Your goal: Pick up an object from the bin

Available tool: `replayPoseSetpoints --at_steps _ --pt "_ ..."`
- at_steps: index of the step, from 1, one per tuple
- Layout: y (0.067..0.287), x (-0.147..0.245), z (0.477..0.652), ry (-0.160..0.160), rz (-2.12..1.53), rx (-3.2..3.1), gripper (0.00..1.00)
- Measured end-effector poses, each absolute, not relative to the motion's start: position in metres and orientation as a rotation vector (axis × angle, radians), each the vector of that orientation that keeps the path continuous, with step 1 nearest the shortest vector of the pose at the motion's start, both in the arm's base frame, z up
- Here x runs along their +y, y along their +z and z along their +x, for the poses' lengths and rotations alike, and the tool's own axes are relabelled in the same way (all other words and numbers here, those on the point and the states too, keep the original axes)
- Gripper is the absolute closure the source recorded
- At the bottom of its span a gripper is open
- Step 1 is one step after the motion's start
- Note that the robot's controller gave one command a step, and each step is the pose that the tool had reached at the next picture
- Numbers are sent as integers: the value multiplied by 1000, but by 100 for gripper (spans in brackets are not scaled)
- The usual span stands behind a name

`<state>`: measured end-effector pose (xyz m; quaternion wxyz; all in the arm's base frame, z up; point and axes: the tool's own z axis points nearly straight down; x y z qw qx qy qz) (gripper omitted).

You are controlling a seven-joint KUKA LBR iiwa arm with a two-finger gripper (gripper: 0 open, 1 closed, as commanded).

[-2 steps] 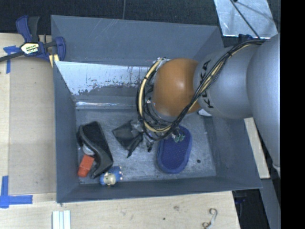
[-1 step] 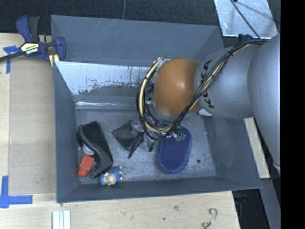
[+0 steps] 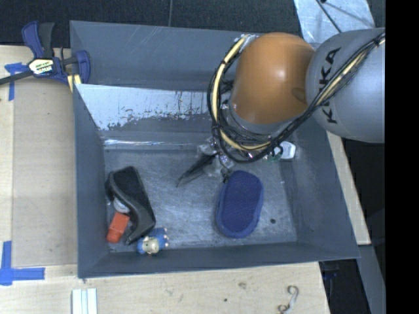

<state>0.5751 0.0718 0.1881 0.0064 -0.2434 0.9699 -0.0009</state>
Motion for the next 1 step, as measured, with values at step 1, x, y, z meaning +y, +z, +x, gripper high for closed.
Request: replayPoseSetpoints --at_steps 1 --pt "263 92 598 -3 -1292 2852 100"
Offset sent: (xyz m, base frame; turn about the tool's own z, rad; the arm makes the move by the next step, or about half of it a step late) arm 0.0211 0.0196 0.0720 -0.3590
